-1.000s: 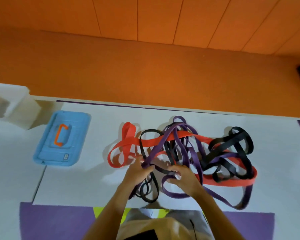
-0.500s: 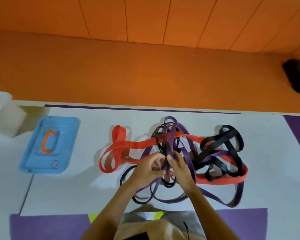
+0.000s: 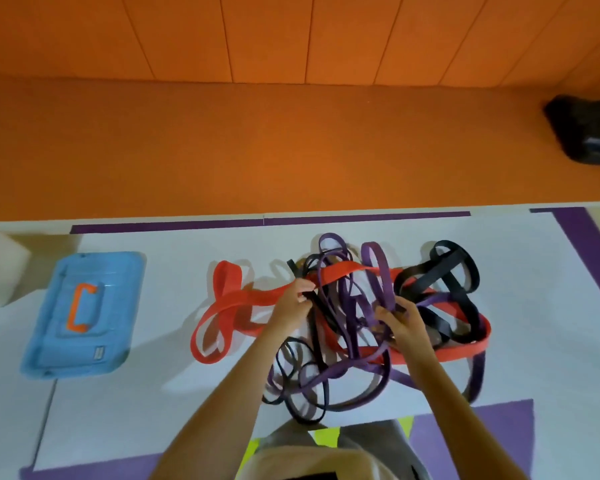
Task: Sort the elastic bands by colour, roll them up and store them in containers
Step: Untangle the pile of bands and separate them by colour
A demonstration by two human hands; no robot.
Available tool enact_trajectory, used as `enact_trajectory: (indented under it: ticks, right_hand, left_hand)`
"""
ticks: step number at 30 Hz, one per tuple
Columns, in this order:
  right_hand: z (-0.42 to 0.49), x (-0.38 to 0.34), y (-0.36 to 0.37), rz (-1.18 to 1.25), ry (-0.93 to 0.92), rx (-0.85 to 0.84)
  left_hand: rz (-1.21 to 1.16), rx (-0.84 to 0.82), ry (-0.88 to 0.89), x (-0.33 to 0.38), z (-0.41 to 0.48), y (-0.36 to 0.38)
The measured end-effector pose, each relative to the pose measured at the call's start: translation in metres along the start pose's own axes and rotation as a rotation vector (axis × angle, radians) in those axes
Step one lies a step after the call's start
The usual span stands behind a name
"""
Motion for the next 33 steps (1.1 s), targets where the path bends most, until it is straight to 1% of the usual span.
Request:
enact_trajectory:
  ticks: [2,3,4,5,6,7,8,11,12,13,15,17,20,22,23,25,26,27,28,30,31,32,33]
  right_hand:
    - [0.002,0.009,0.004,-0.098,0.014,-0.036]
    - [0.001,0.012,0.007,-0.148,0.009,-0.048]
    - [0.001,0.014,0.012,-0.194,-0.004,-0.070]
    - [0.000,0.018,0.018,-0.237,-0.022,-0.104]
    - [-0.002,0.022,0.026,-0.272,-0.031,-0.145]
    - [-0.004,0.028,0.032,-0.300,-0.018,-0.175]
    - [-0.006,0.033,0.035,-0.313,0.010,-0.187]
    - [-0.009,0.044,0.038,-0.337,0.058,-0.168]
    - [-0.008,0.046,0.039,-0.326,0.074,-0.167]
    - [-0.006,0.047,0.040,-0.287,0.106,-0.167]
    - [-0.001,0.050,0.042,-0.102,0.223,-0.167]
    - [0.001,0.051,0.041,0.058,0.323,-0.160]
    - [0.000,0.055,0.038,0.055,0.417,-0.168]
    - [0.000,0.053,0.036,0.019,0.422,-0.151]
    - [0.004,0.049,0.035,0.014,0.391,-0.124]
    - [0.011,0.033,0.030,0.025,0.289,-0.067]
    - [0.014,0.025,0.030,0.062,0.255,-0.076]
    - [0.014,0.018,0.033,0.120,0.252,-0.133]
    - [0.014,0.013,0.039,0.169,0.263,-0.225]
    - [0.012,0.001,0.051,0.203,0.218,-0.391]
    - [0.015,-0.003,0.050,0.239,0.183,-0.413]
    - [0.022,-0.003,0.046,0.275,0.176,-0.376]
    - [0.031,0.000,0.037,0.294,0.189,-0.288]
  left_hand:
    - [-0.034,0.359,-0.107,-0.009,0.001,-0.016]
    - [-0.054,0.498,-0.158,-0.014,-0.003,-0.023]
    - [-0.104,0.561,-0.199,-0.019,-0.004,-0.023]
    - [-0.175,0.550,-0.244,-0.023,-0.003,-0.016]
    - [-0.218,0.485,-0.304,-0.028,0.000,-0.005]
    - [-0.229,0.423,-0.374,-0.031,0.001,0.006]
    - [-0.222,0.400,-0.439,-0.035,0.001,0.014]
    - [-0.148,0.476,-0.626,-0.050,-0.005,0.018]
    - [-0.105,0.484,-0.659,-0.053,-0.007,0.016]
    - [-0.085,0.476,-0.650,-0.055,-0.005,0.016]
    - [-0.078,0.439,-0.534,-0.055,0.003,0.018]
    - [-0.013,0.401,-0.430,-0.047,0.003,0.022]
    - [0.137,0.402,-0.314,-0.021,-0.004,0.034]
    - [0.101,0.391,-0.249,-0.005,-0.009,0.043]
    - [0.036,0.389,-0.192,0.005,-0.012,0.047]
    - [-0.080,0.368,-0.042,0.028,-0.023,0.053]
    - [-0.076,0.345,0.046,0.038,-0.028,0.058]
    - [-0.030,0.315,0.137,0.049,-0.035,0.065]
    - [0.042,0.273,0.205,0.057,-0.040,0.075]
    - [0.255,0.157,0.257,0.067,-0.047,0.095]
    - [0.383,0.091,0.286,0.069,-0.048,0.102]
    - [0.510,0.002,0.324,0.069,-0.048,0.107]
    - [0.589,-0.122,0.336,0.066,-0.046,0.109]
Point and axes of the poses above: each hand's wrist, its own z-axis towards the middle knuckle, its own y-axis out of the palm, x = y × z, the point moved 9 cm from there along z, towards the middle knuckle, and after that the axes turned 9 degrees about x, right-handed, at the moved point
